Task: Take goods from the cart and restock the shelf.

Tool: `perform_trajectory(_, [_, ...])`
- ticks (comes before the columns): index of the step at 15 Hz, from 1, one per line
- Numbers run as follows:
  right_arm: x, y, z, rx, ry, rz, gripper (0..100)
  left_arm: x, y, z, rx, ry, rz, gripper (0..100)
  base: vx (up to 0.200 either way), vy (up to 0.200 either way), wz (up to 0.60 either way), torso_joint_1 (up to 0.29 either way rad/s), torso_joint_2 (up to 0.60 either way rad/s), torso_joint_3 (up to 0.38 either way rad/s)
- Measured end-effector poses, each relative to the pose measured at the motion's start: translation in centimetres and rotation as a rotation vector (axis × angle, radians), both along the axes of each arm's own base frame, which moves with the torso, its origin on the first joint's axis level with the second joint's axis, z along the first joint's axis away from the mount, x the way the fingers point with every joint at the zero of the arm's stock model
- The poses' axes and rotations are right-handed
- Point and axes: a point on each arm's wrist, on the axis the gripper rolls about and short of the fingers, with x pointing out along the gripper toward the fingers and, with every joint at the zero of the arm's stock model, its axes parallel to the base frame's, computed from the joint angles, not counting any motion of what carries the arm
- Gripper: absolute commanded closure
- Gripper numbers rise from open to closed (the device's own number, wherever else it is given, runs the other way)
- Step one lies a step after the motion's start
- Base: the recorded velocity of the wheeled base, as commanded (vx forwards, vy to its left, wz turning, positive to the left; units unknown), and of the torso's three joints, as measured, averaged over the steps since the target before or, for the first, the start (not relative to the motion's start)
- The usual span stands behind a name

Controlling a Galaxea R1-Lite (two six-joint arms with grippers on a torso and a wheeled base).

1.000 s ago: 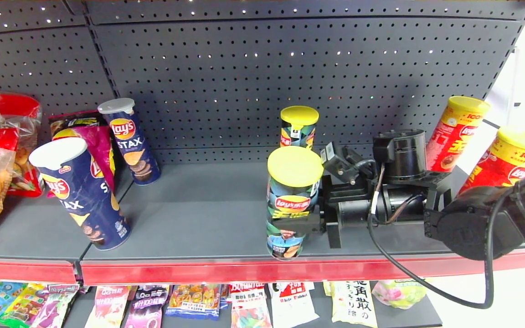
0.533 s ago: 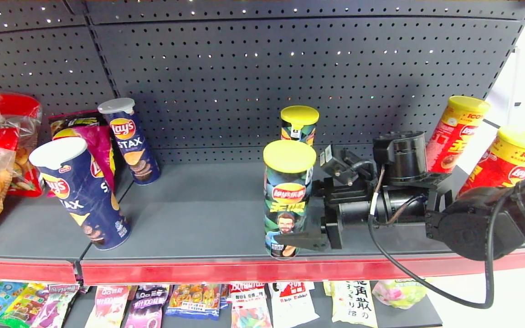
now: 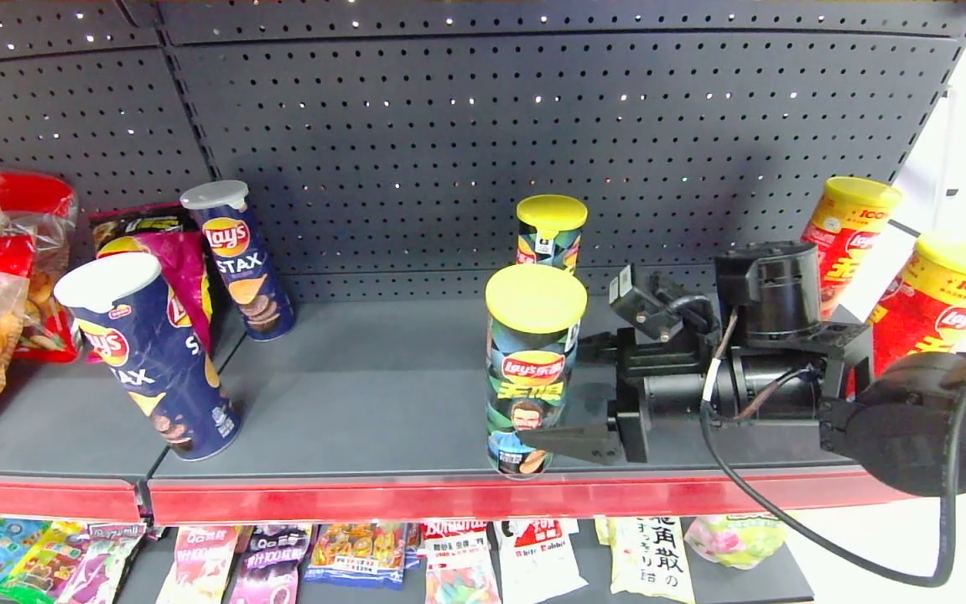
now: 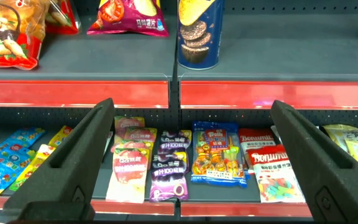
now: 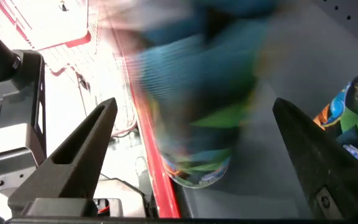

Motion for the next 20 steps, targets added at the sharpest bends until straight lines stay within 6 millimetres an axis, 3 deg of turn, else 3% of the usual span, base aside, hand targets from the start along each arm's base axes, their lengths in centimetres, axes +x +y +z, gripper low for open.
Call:
perform_trajectory(4, [-1.8, -2.7, 0.3, -0.015, 0.003, -0.076, 0, 0.0, 0.0, 0.0, 0.000, 0.000, 0.000, 0, 0.000, 0.000, 0.00, 0.000, 0.00, 0.000])
perform_trajectory(8, [-5.6, -5.5, 1.4, -0.008, -0.033, -0.136, 0, 0.0, 0.0, 0.0, 0.000, 0.000, 0.000, 0, 0.000, 0.000, 0.00, 0.000, 0.00, 0.000])
perform_trajectory(13, [-13.8, -10.0, 1.6, 0.012, -0.055, -0.165, 0, 0.0, 0.0, 0.0, 0.000, 0.000, 0.000, 0, 0.000, 0.000, 0.00, 0.000, 0.00, 0.000])
perform_trajectory(16, [-19.7, -13.5, 0.6, 0.022, -0.080, -0.239, 0, 0.0, 0.0, 0.0, 0.000, 0.000, 0.000, 0, 0.000, 0.000, 0.00, 0.000, 0.00, 0.000])
perform_trajectory(18, [-23.0, -15.4, -1.2, 0.019, -0.148, -0.404, 0, 0.0, 0.0, 0.0, 0.000, 0.000, 0.000, 0, 0.000, 0.000, 0.00, 0.000, 0.00, 0.000])
perform_trajectory(20, [-25.2, -16.9, -4.1, -0.047, -0.217, -0.759, 0, 0.0, 0.0, 0.0, 0.000, 0.000, 0.000, 0, 0.000, 0.000, 0.00, 0.000, 0.00, 0.000])
